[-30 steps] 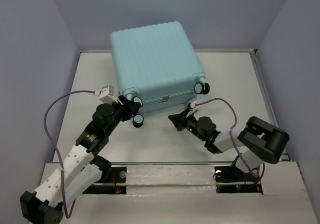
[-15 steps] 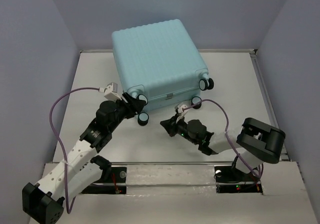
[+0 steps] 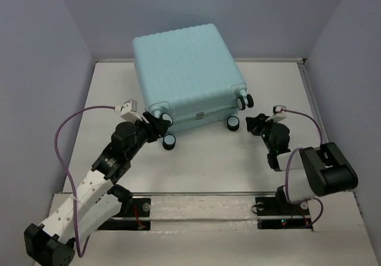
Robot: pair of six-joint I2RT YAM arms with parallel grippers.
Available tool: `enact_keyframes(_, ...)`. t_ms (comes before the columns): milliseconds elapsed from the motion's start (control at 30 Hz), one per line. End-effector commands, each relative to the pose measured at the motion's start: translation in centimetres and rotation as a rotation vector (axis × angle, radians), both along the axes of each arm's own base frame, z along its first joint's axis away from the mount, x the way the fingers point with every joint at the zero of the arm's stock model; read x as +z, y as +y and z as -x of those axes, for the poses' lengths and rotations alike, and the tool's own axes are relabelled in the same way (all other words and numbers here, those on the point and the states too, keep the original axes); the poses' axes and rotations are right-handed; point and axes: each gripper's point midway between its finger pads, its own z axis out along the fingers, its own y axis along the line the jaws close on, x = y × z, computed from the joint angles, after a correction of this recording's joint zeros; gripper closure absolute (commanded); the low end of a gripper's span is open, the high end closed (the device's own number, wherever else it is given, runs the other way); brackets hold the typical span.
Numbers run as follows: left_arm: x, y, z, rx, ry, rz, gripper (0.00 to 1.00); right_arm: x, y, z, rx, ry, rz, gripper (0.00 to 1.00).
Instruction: Pack the luggage
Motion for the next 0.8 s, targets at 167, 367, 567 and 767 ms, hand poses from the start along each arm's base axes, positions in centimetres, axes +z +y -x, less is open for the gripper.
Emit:
enact_keyframes(167, 10.0, -1.5, 1.5, -0.122, -0.316, 0.111, 0.94, 4.4, 3.4, -2.2, 0.324, -0.2, -0.019, 0.48)
enact_keyframes(367, 9.7, -1.5, 1.6, -0.126, -0.308, 0.113, 0.94, 5.4, 3.0, -3.5, 0.321, -0.243, 0.006, 0.47)
enact_keyframes(567, 9.6, -1.5, 1.5, -0.122, -0.3, 0.113, 0.94, 5.9, 3.3, -4.8, 0.335, -0.258, 0.022, 0.48)
enact_keyframes(767, 9.3, -1.6, 1.5, -0.121, -0.291, 0.115, 0.94, 6.0, 3.5, -6.1, 0.355, -0.261, 0.019, 0.61)
